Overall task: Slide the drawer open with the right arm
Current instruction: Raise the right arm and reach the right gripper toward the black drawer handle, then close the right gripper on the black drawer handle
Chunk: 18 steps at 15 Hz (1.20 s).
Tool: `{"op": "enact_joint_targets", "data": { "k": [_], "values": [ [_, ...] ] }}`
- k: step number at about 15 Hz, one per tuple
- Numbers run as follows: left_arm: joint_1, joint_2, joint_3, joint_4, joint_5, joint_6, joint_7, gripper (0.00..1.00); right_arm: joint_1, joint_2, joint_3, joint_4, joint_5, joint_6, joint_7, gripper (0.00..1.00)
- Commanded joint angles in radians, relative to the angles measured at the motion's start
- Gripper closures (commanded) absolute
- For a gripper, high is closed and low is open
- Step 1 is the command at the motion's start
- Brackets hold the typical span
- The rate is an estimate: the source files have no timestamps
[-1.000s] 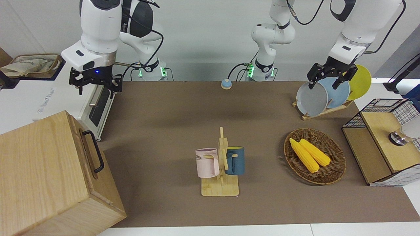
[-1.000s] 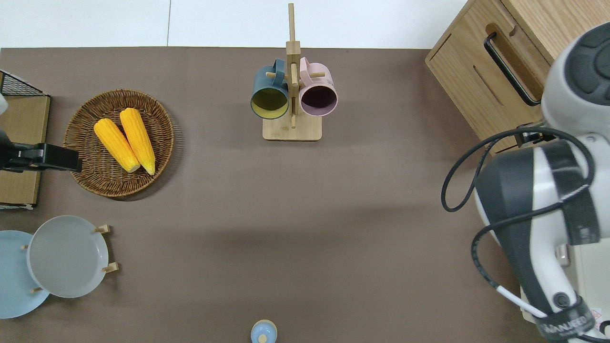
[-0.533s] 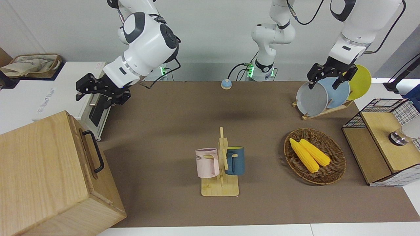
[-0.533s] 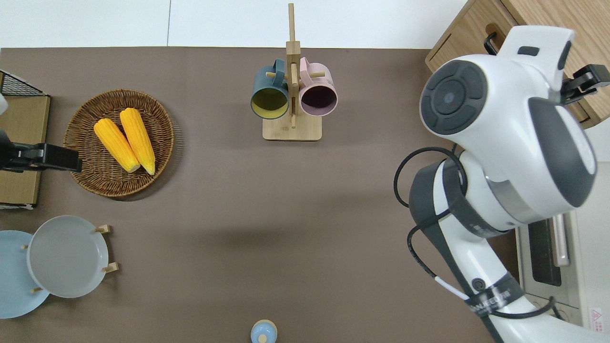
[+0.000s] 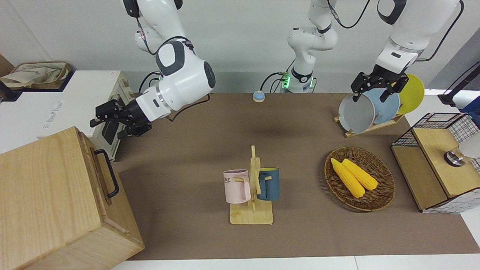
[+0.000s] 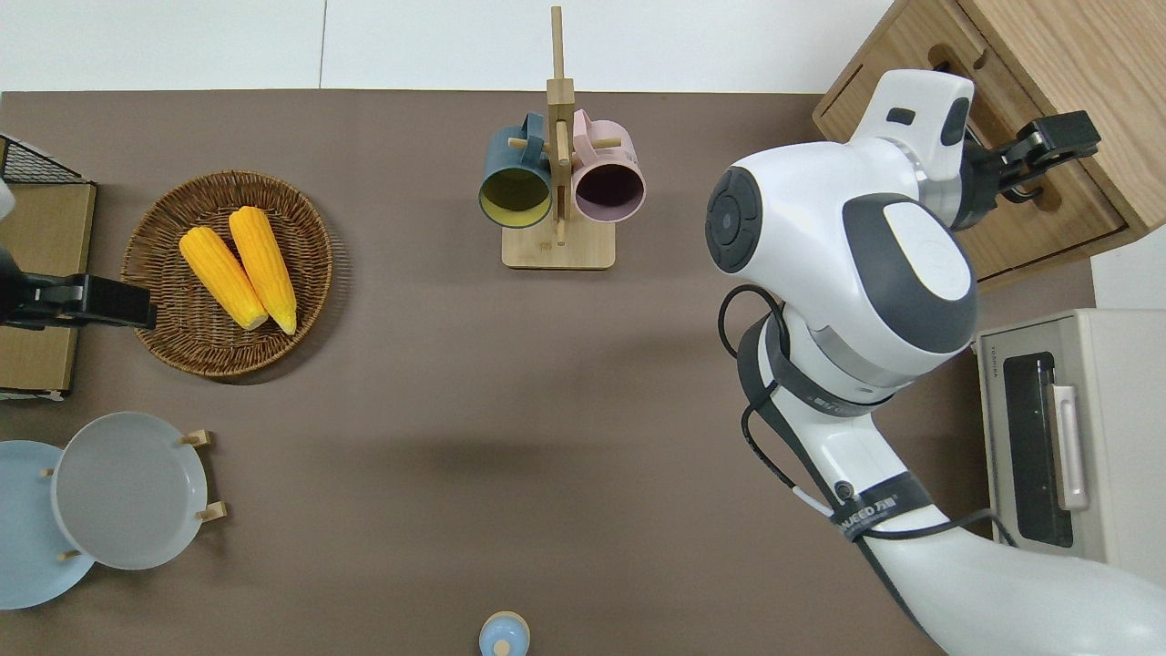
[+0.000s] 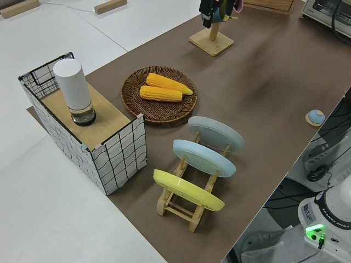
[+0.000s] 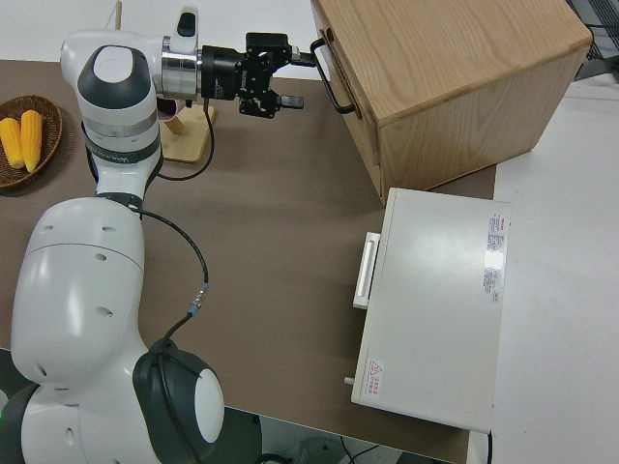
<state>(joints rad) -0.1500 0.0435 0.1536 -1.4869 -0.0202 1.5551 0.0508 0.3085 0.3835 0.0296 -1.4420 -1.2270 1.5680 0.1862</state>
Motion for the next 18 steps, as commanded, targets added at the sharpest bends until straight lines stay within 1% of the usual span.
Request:
{"op": "enact_joint_targets", "data": {
  "k": [1,3,4,5,7,8,12,14,18],
  "values": [
    [-0.017,0.013,0.017,0.02,0.012,0.0,0.008,0.0,0.007,0.037,0.001,-0.017,-0.095,0.018,0.076,0.013],
    [-0.017,0.013,0.017,0.02,0.012,0.0,0.008,0.0,0.012,0.061,0.001,-0.024,-0.133,0.018,0.111,0.013],
    [-0.017,0.013,0.017,0.02,0.012,0.0,0.008,0.0,0.018,0.074,0.001,-0.029,-0.158,0.035,0.133,0.013],
    [-0.017,0.013,0.017,0.02,0.012,0.0,0.008,0.0,0.018,0.078,0.001,-0.044,-0.178,0.055,0.157,0.013],
    [-0.017,0.013,0.017,0.02,0.012,0.0,0.008,0.0,0.003,0.08,0.001,-0.087,-0.241,0.105,0.194,0.015],
    [-0.017,0.013,0.017,0.02,0.012,0.0,0.008,0.0,-0.005,0.081,0.001,-0.1,-0.273,0.127,0.212,0.013],
    [-0.017,0.013,0.017,0.02,0.012,0.0,0.008,0.0,-0.023,0.104,-0.004,-0.103,-0.331,0.173,0.225,0.017],
    [-0.017,0.013,0.017,0.02,0.011,0.0,0.008,0.0,-0.032,0.118,-0.008,-0.106,-0.361,0.194,0.251,0.017],
    [-0.017,0.013,0.017,0.02,0.012,0.0,0.008,0.0,-0.048,0.13,-0.013,-0.115,-0.41,0.237,0.268,0.021]
  ]
}}
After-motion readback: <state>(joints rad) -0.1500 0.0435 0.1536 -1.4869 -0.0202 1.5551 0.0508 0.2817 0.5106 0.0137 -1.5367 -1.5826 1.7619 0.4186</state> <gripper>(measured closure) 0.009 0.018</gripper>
